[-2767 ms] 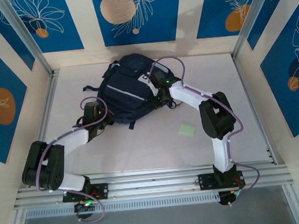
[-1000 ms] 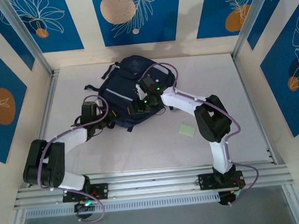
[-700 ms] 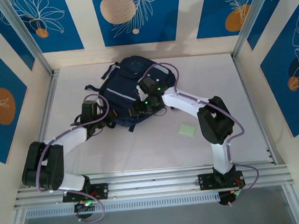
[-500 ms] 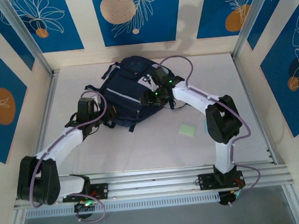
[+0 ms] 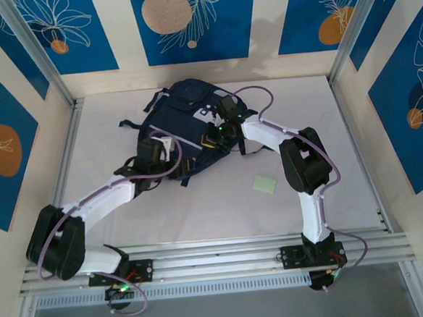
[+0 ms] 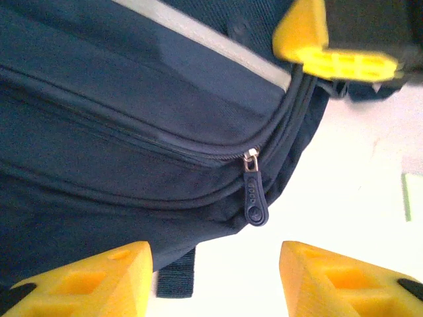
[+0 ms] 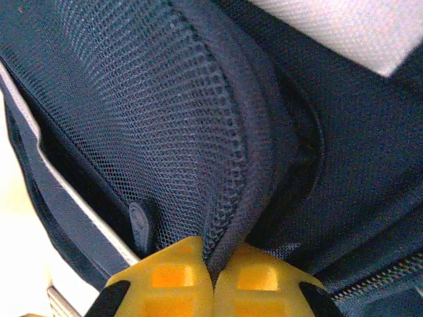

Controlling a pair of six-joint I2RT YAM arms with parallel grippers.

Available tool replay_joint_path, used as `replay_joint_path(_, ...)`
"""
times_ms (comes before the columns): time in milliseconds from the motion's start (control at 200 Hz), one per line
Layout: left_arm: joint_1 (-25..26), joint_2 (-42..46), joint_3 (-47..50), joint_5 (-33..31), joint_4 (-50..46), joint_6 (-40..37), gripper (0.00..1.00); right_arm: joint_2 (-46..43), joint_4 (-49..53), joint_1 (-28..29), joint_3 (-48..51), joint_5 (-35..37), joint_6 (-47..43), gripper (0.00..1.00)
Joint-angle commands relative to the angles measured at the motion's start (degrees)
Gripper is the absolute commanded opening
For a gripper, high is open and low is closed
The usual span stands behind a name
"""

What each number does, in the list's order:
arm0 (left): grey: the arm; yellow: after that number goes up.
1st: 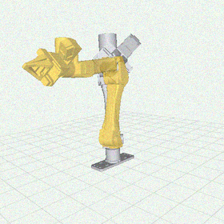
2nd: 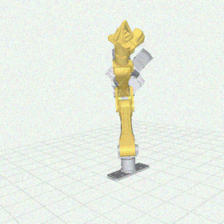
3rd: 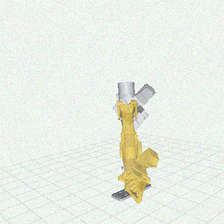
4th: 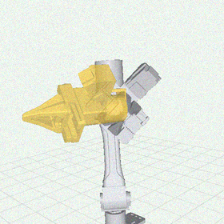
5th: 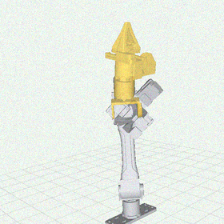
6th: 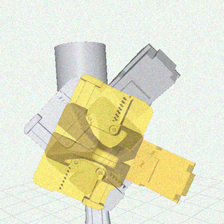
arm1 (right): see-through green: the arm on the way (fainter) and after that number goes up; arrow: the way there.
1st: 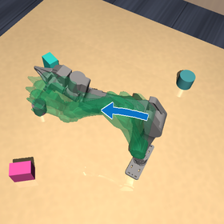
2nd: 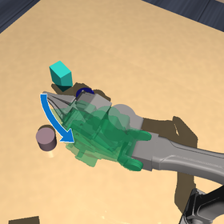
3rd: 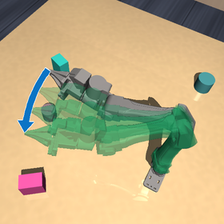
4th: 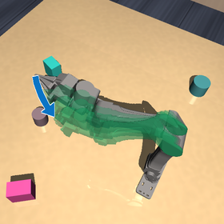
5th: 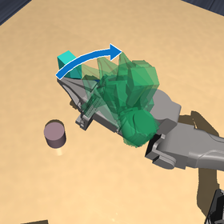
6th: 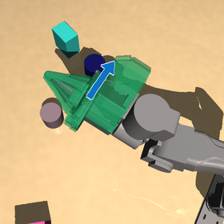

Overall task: Pack the student bag
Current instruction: Unzip the student bag at the top-center of the table.

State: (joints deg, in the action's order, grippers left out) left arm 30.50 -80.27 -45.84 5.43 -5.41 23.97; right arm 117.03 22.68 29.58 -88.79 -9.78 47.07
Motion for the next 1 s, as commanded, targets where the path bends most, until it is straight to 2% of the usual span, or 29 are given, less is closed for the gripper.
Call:
replay_joint_path(0, 2.5, -3.8, -3.8, -4.2, 0.4, -2.7, 0.54, -0.6, -5.7, 0.5, 1.1, -4.4, 2.9, 0.0)
replay_joint_path(245, 5.4, -12.3, -10.2, -7.5, -0.6, -2.7, 0.56, -1.5, -8.1, 0.5, 3.2, -6.0, 5.5, 0.0)
replay_joint_path(365, 6.2, -16.7, -14.8, -11.8, -5.6, -2.8, 0.55, -1.6, -8.6, 0.5, 3.5, -6.2, 5.9, 0.0)
replay_joint_path(405, 6.3, -18.1, -16.2, -12.9, -7.6, -2.8, 0.52, -1.8, -8.7, 0.5, 3.6, -6.1, 5.9, 0.0)
replay_joint_path(465, 6.2, -20.0, -17.5, -13.4, -9.8, -2.8, 0.41, -1.9, -8.9, 0.3, 3.8, -6.0, 5.9, 0.0)
replay_joint_path(640, 6.1, -21.0, -18.2, -13.5, -14.8, -3.7, 0.0, -2.6, -9.1, -1.0, 4.3, -6.3, 4.7, 0.0)
replay_joint_path(745, 4.9, -18.0, -17.0, -13.3, -16.8, -5.4, 0.0, -3.2, -8.0, -1.9, 4.1, -7.3, 0.7, 0.0)
replay_joint_path(995, -1.3, -9.9, -16.7, -0.2, -22.6, -13.5, 0.0, -3.7, 1.3, -4.9, 1.3, -7.2, -17.5, 0.0)
